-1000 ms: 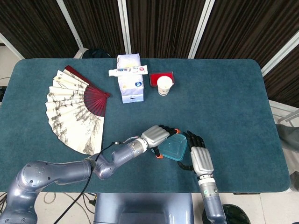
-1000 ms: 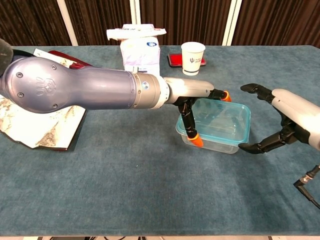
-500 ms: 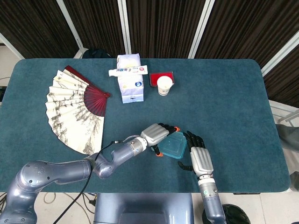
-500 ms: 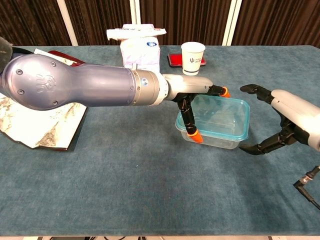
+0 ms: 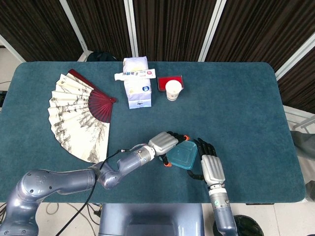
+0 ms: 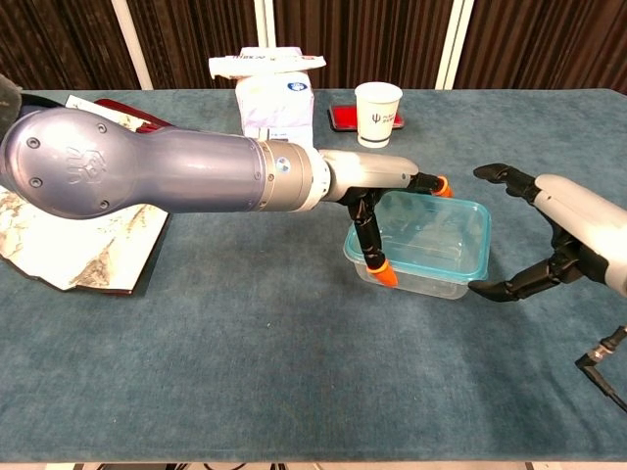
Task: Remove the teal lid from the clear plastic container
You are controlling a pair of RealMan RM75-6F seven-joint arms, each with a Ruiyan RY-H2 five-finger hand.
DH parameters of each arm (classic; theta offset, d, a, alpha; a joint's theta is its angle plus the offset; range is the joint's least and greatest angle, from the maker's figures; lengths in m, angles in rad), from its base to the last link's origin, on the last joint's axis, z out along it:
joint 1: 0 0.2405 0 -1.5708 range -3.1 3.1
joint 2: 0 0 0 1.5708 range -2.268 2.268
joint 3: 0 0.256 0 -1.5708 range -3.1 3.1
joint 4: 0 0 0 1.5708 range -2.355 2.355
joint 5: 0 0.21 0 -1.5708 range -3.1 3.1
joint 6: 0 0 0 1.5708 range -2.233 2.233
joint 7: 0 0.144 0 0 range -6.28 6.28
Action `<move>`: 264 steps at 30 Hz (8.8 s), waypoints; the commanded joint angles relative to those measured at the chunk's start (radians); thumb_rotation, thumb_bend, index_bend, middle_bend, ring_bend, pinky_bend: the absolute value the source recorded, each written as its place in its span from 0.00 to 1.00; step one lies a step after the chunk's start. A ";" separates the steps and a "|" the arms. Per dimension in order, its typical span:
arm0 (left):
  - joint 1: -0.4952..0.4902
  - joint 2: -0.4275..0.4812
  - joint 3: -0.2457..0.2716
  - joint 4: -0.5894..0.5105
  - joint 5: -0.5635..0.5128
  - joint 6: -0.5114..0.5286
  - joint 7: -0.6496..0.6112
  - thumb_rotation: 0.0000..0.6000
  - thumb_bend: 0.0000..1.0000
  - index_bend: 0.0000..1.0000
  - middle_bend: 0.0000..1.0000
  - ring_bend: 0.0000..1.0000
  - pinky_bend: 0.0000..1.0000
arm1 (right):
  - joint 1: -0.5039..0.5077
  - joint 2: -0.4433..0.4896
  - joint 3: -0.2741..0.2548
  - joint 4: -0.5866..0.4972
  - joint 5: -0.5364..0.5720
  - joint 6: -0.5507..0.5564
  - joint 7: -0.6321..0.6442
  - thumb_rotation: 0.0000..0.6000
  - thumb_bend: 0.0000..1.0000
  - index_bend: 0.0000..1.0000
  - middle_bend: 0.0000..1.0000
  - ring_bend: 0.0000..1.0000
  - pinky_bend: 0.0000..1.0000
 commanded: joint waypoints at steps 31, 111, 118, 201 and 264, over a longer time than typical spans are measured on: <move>-0.020 0.025 -0.004 -0.013 -0.025 -0.066 -0.034 1.00 0.30 0.25 0.26 0.23 0.42 | -0.023 -0.038 0.014 0.045 -0.042 0.021 0.135 1.00 0.30 0.00 0.00 0.00 0.00; -0.103 0.092 0.045 -0.058 -0.101 -0.159 -0.085 1.00 0.28 0.22 0.25 0.26 0.43 | -0.011 -0.138 0.047 0.246 -0.188 0.078 0.147 1.00 0.30 0.00 0.00 0.00 0.00; -0.107 0.089 0.053 -0.056 -0.103 -0.153 -0.082 1.00 0.22 0.19 0.23 0.24 0.41 | -0.008 -0.135 0.060 0.237 -0.176 0.075 0.143 1.00 0.30 0.00 0.00 0.00 0.00; -0.044 0.206 0.015 -0.177 -0.086 -0.039 -0.082 1.00 0.00 0.00 0.00 0.00 0.12 | 0.005 -0.157 0.064 0.229 -0.182 0.078 0.158 1.00 0.63 0.71 0.27 0.12 0.02; 0.585 0.660 0.242 -0.656 0.153 0.597 -0.008 1.00 0.00 0.00 0.00 0.00 0.08 | -0.133 0.416 0.052 0.027 0.082 0.048 -0.094 1.00 0.25 0.00 0.00 0.00 0.00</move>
